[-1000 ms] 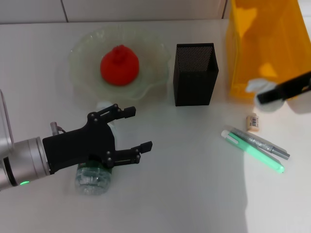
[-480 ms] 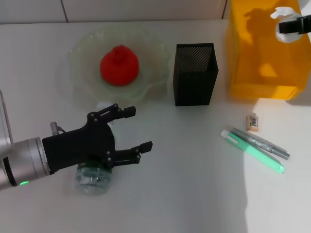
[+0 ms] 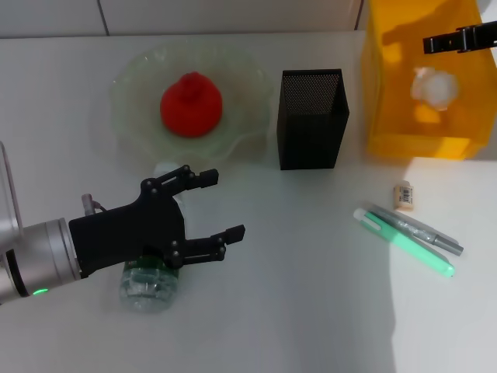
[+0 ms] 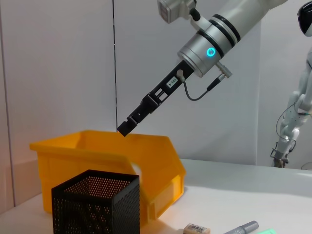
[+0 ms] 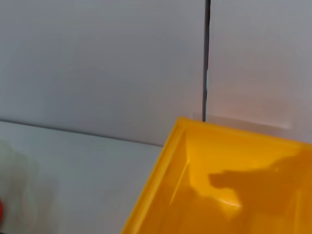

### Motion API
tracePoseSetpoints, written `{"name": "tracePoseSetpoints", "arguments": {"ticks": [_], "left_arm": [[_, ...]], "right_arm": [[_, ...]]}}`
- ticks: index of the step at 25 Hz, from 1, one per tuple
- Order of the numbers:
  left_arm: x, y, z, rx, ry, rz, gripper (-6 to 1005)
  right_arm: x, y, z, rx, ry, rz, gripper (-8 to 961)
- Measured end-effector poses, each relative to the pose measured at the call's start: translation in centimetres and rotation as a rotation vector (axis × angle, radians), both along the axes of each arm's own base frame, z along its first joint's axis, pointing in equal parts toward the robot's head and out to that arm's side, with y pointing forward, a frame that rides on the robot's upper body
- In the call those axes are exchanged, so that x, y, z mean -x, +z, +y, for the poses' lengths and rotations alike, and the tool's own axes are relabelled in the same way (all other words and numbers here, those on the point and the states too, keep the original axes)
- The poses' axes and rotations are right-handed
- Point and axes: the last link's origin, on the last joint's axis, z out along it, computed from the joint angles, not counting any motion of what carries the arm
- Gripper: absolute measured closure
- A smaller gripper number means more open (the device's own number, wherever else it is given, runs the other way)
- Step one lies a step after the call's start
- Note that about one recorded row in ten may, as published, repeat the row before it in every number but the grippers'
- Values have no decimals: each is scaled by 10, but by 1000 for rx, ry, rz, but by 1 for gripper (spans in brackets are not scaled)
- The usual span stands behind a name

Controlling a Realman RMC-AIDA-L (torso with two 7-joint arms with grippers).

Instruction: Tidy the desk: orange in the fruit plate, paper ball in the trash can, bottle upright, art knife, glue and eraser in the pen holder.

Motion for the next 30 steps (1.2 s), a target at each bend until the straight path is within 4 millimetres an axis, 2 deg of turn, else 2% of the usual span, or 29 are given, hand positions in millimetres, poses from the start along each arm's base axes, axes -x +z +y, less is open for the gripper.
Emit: {"name": "tracePoseSetpoints", "arguments": {"ticks": [5,10,11,12,13,15,16,17,18,20,21,22,26,28,30], "left_arm": [[0,0,0,-2,1,-1,137],[-2,4,3,-13,5,-20,137],[-2,6,2,-12,9,-29,138],[-2,6,2,-12,9,-29,138],[-2,6,2,-12,9,-29,138],[-2,8,2,-21,14,-43,138],[-2,8,2,-21,14,-43,138],[-2,8,2,-21,14,-43,138],[-3,12,1,-32,16,-66,138],[-8,19,0,-14,17,-123,138],[-10,22,0,-3,22,-137,138],[-10,22,0,-3,22,-137,138],[-19,31,9,91,179,-211,139],[-19,31,9,91,179,-211,139],[-39,26,9,128,338,-118,139]], "right_arm": [[8,7,-6,-15,32,18,179],[25,20,-33,-34,201,165,163],[26,22,-48,-28,294,220,163],[26,22,-48,-28,294,220,163],[24,20,-57,-23,345,253,163],[15,17,-74,-21,431,320,164],[-1,9,-94,-21,525,397,164],[-1,9,-94,-21,525,397,164],[-9,4,-103,-14,570,432,164],[-27,-5,-119,1,642,480,163],[-45,-12,-132,8,678,505,163],[-45,-12,-132,8,678,505,163],[-79,-34,-157,52,711,461,163],[-82,-38,-161,64,717,446,163],[-89,-42,-167,91,715,423,163]]}}
